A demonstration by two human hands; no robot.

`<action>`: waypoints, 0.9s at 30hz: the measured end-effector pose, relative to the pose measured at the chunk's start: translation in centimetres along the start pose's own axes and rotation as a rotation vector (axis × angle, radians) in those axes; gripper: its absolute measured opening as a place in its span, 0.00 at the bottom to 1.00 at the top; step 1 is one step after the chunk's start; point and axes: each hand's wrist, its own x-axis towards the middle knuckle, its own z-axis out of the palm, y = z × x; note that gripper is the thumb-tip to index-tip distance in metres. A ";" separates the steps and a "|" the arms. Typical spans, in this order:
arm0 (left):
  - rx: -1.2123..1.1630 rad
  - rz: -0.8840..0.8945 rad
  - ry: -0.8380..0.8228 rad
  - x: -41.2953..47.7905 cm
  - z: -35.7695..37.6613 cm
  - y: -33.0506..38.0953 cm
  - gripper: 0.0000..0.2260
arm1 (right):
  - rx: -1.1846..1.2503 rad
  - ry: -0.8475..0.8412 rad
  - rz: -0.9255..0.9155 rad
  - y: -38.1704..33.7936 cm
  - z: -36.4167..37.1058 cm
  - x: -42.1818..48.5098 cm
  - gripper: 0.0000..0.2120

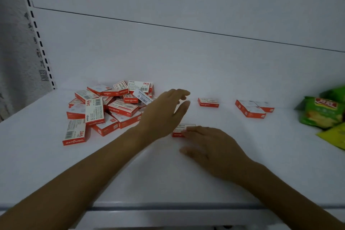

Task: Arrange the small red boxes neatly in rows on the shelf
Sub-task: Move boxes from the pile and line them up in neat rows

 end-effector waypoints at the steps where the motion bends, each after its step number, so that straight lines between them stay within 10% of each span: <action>1: -0.015 -0.009 0.014 -0.1 0.6 -0.4 0.16 | 0.025 -0.012 0.013 0.4 -0.5 0.6 0.27; 27: 0.048 0.038 -0.277 -0.8 2.4 -2.7 0.14 | -0.043 0.173 0.147 8.1 4.0 12.7 0.31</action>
